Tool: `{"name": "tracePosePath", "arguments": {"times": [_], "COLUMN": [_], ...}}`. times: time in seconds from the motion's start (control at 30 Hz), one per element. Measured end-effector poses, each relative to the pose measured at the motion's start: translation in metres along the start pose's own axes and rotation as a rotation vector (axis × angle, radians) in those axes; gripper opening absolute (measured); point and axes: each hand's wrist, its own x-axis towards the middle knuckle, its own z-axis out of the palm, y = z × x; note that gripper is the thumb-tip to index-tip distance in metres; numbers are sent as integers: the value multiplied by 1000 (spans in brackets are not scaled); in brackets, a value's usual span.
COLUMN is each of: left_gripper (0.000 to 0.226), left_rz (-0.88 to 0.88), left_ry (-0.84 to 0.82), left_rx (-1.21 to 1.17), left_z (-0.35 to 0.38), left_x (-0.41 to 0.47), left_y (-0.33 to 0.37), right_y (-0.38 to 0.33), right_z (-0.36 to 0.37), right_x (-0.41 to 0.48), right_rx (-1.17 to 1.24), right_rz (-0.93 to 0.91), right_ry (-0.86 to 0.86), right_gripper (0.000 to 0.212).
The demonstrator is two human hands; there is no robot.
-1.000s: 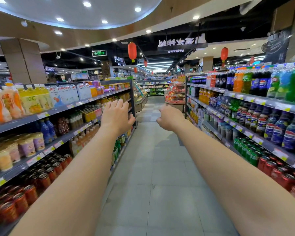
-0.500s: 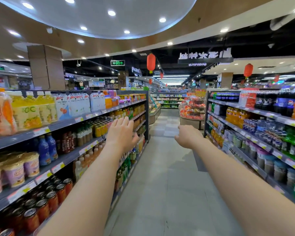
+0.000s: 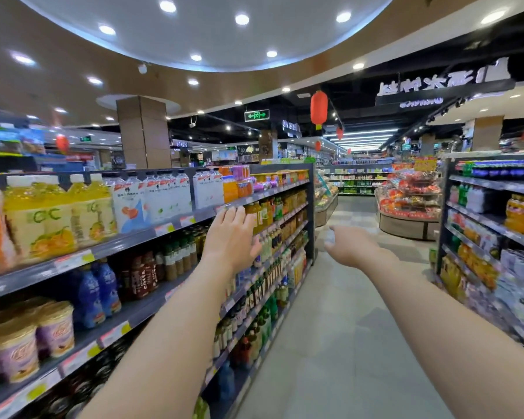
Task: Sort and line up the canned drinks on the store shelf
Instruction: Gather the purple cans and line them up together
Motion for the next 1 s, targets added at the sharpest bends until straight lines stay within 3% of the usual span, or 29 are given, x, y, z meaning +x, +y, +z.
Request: {"name": "tracePosePath", "arguments": {"times": [0.27, 0.5, 0.7, 0.9, 1.0], "left_gripper": [49, 51, 44, 41, 42], "left_rz": [-61, -226, -160, -121, -217], "left_ry": [-28, -19, -64, -84, -43], "left_rx": [40, -156, -32, 65, 16], "left_z": [87, 171, 259, 369, 435], "left_x": [140, 240, 316, 407, 485], "left_y": [24, 66, 80, 71, 61], "right_y": [49, 81, 100, 128, 137], "right_z": [29, 69, 121, 159, 175], "right_x": [189, 317, 418, 555, 658], "right_rx": [53, 72, 91, 96, 56], "right_rz": [-100, -177, -223, -184, -136], "right_ry": [-7, 3, -13, -31, -33], "right_gripper": [47, 47, 47, 53, 56]}}
